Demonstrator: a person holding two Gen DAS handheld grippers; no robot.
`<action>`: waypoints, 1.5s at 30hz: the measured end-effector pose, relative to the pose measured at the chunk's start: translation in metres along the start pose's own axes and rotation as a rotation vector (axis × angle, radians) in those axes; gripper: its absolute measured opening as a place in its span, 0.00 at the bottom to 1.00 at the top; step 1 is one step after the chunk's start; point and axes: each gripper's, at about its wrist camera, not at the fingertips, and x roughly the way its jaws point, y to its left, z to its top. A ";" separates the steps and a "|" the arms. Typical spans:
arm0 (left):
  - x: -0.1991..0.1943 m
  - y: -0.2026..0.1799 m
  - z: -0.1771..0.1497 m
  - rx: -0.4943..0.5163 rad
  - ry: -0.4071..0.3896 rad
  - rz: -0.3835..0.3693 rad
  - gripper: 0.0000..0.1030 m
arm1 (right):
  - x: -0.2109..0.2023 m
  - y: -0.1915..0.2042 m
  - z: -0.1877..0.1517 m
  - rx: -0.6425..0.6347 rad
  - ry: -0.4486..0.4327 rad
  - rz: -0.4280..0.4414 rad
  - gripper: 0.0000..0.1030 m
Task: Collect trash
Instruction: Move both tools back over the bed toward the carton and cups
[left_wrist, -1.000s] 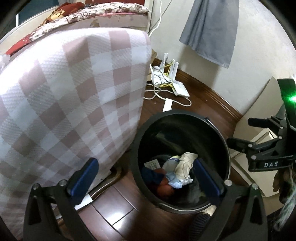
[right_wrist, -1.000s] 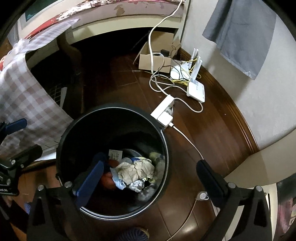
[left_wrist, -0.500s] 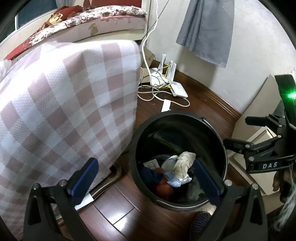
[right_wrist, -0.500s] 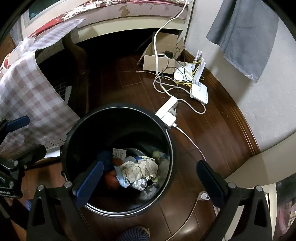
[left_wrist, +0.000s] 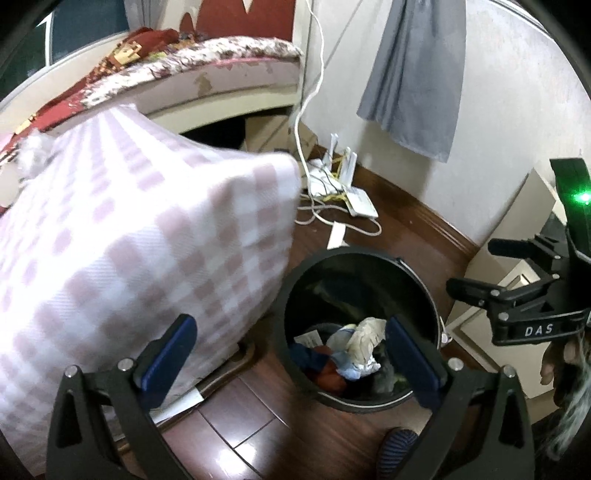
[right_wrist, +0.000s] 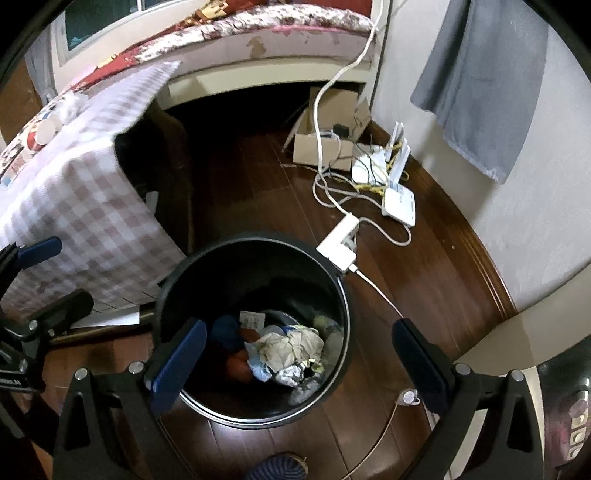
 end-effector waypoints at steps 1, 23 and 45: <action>-0.005 0.001 0.001 -0.002 -0.007 0.003 0.99 | -0.003 0.002 0.002 -0.003 -0.009 0.004 0.99; -0.119 0.141 -0.004 -0.202 -0.193 0.230 0.99 | -0.063 0.150 0.095 -0.153 -0.242 0.224 0.99; -0.162 0.246 -0.060 -0.365 -0.189 0.384 0.99 | -0.058 0.299 0.121 -0.353 -0.255 0.402 0.99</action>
